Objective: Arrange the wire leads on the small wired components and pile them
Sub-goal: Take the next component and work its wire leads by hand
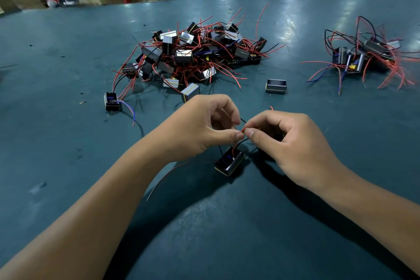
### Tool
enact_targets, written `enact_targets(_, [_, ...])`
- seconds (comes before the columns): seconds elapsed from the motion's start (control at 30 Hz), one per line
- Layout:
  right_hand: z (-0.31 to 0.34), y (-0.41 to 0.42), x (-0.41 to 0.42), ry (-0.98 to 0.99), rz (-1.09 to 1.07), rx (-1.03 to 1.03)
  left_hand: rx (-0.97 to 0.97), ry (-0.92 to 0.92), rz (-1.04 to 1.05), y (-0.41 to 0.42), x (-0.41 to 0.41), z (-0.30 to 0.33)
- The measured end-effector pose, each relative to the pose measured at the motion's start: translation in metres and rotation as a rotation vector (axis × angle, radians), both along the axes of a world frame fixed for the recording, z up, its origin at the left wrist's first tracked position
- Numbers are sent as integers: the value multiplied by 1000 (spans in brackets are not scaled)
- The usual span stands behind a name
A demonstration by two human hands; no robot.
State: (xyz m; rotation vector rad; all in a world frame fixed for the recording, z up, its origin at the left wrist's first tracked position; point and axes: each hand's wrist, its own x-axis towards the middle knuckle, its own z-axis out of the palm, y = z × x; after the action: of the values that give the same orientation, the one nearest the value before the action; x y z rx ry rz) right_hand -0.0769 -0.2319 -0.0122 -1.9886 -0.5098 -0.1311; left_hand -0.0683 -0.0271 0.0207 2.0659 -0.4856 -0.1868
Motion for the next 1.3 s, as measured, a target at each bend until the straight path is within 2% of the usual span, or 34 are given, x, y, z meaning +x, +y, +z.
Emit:
enact_targets(0.67, [1, 2, -1, 41, 19, 43, 12, 37, 7, -1, -3, 3])
enact_targets(0.93, [0, 4, 0, 31, -3, 9, 50, -10, -11, 1, -3, 4])
enact_targets(1.03, [0, 4, 1, 33, 5, 7, 87, -101, -56, 5, -4, 6])
enact_targets(1.17, [0, 0, 4, 73, 63, 8, 272, -451, -110, 5, -3, 8])
enact_targets(1.3, [4, -3, 4, 108, 133, 13, 304, -596, -131, 4, -2, 7])
